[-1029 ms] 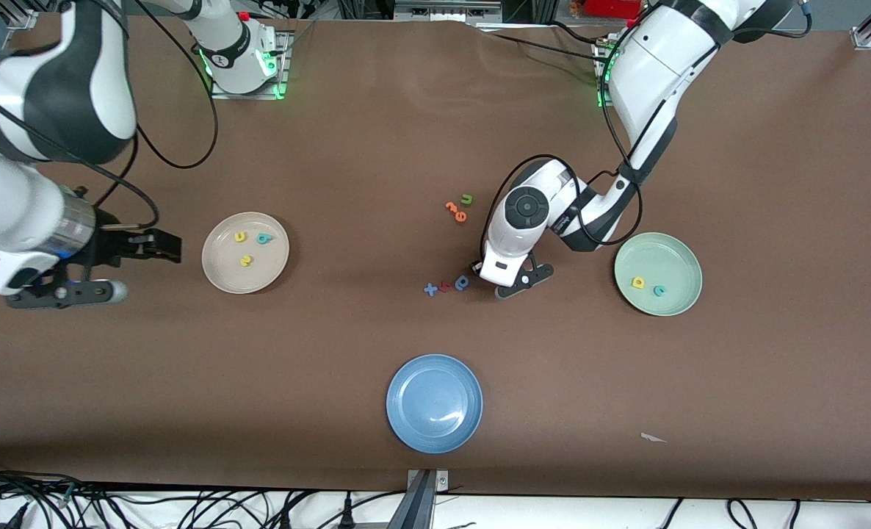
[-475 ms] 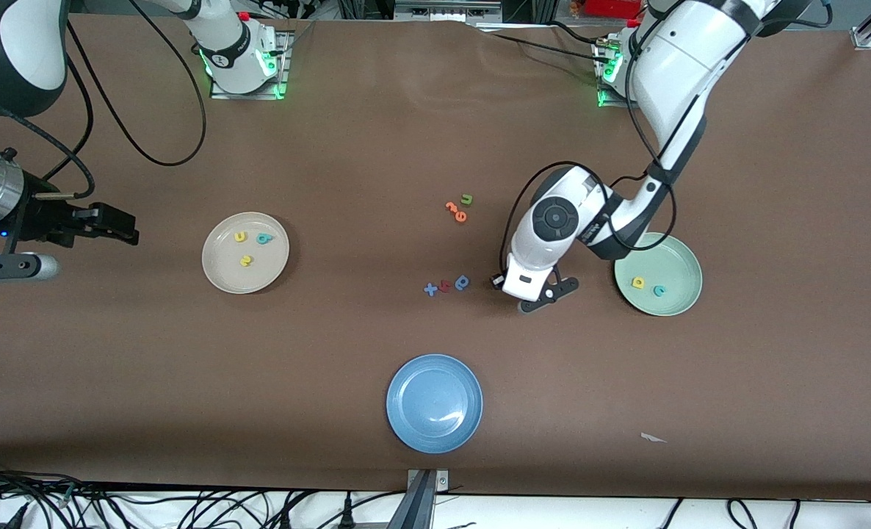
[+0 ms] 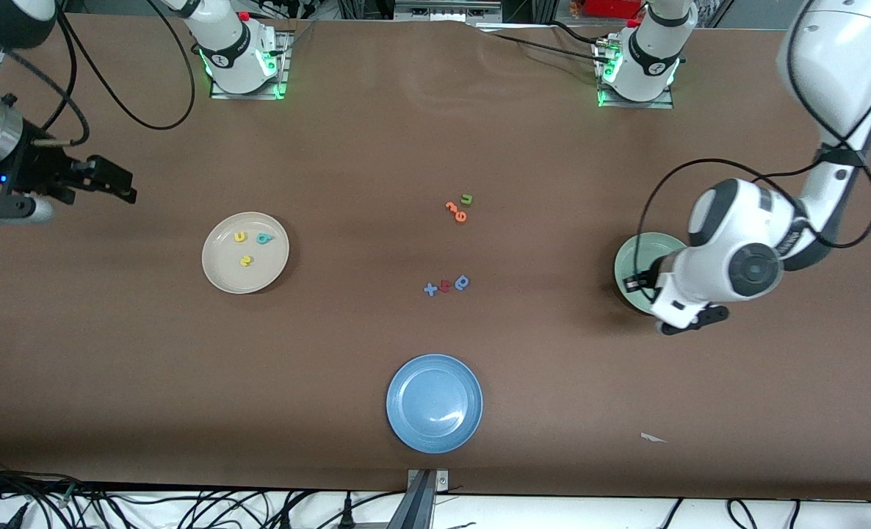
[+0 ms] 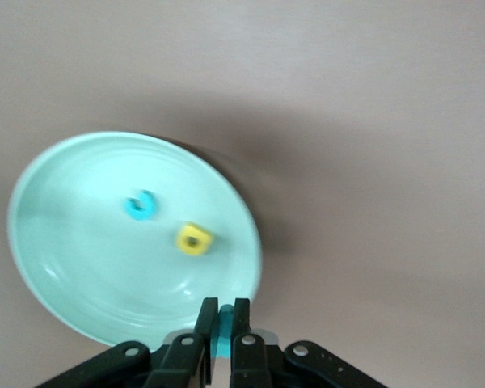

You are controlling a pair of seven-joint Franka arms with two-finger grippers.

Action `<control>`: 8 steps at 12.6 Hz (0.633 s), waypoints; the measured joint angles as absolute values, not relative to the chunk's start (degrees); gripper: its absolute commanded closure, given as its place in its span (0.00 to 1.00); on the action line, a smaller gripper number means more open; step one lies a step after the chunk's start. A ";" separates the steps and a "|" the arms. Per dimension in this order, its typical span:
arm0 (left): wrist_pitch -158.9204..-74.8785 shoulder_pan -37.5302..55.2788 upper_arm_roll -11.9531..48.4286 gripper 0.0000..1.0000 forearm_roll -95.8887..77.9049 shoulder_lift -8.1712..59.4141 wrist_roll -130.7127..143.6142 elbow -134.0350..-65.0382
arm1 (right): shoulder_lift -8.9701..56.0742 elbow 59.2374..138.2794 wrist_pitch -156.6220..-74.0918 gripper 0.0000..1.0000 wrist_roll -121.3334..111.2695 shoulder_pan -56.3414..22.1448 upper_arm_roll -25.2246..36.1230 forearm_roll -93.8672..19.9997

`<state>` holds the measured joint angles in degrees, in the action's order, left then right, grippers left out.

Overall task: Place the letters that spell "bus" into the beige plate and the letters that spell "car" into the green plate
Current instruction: 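Place the cyan j in the green plate with the left gripper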

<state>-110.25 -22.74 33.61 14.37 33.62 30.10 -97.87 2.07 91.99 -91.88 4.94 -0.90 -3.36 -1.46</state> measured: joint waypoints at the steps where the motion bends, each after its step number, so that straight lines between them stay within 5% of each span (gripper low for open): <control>1: -110.22 -23.91 33.63 0.92 14.37 33.62 27.82 -98.54 | 1.02 92.66 -91.76 0.00 5.61 -0.46 -3.81 -1.37; 2: -110.22 -24.64 33.62 0.83 14.37 33.65 26.23 -99.29 | 0.62 92.85 -91.71 0.00 5.97 -0.31 -3.83 -1.32; 3: -110.22 -25.12 33.63 0.61 14.38 33.68 25.10 -99.85 | 0.64 92.91 -91.71 0.00 6.10 -0.17 -3.83 -1.31; 5: -110.22 -25.83 33.62 0.03 14.38 33.70 23.67 -100.41 | 0.82 93.14 -91.73 0.00 6.17 -0.06 -3.83 -1.25; 8: -110.28 -26.38 33.65 0.00 14.38 33.69 22.35 -100.40 | 0.88 93.17 -91.74 0.00 6.45 0.06 -3.86 -1.19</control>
